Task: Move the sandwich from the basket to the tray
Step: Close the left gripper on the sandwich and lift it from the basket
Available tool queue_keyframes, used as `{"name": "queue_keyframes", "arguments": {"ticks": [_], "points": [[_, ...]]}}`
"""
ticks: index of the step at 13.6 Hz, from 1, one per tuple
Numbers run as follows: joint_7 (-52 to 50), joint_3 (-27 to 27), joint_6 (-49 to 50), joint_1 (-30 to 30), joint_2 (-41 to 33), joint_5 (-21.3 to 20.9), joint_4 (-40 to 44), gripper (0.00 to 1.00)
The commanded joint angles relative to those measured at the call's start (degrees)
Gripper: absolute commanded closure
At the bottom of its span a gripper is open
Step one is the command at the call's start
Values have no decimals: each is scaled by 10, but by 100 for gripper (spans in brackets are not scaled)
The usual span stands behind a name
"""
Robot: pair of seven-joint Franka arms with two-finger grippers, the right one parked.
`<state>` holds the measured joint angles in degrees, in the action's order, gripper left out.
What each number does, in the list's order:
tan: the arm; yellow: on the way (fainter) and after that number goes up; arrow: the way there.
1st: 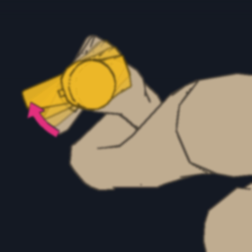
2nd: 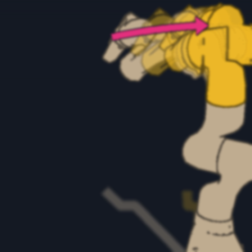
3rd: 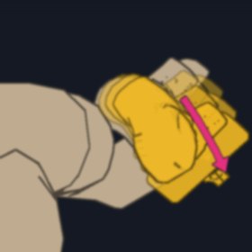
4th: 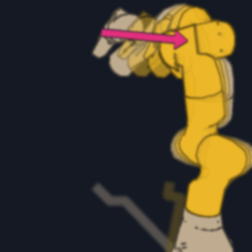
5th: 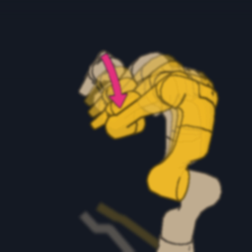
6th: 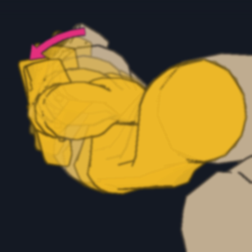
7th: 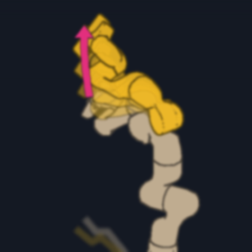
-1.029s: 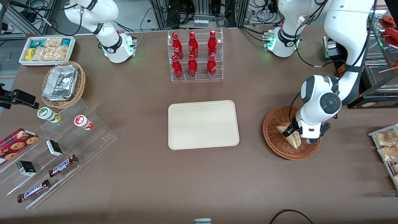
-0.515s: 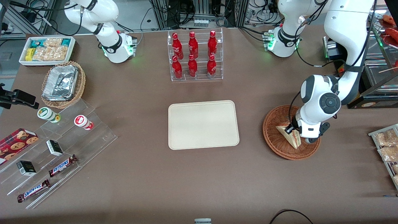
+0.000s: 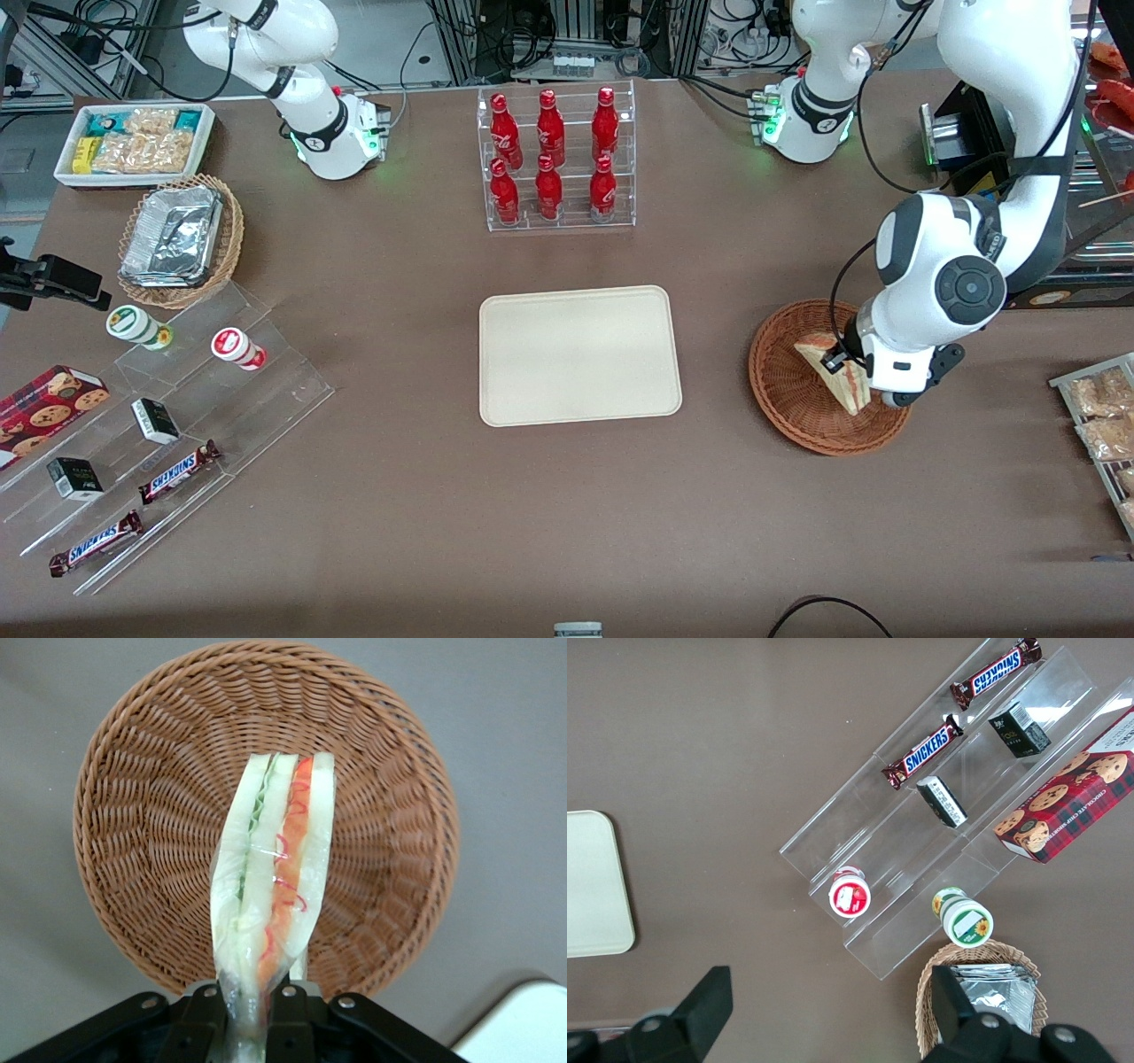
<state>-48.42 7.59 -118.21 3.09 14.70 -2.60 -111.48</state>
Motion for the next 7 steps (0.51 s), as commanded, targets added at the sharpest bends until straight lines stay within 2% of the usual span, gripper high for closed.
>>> {"name": "queue_keyframes", "arguments": {"ticks": [1, 7], "points": [[-4, 1, 42, 23, -6, -6, 29, 100], [-7, 1, 86, 88, 1, 1, 85, 100]]}}
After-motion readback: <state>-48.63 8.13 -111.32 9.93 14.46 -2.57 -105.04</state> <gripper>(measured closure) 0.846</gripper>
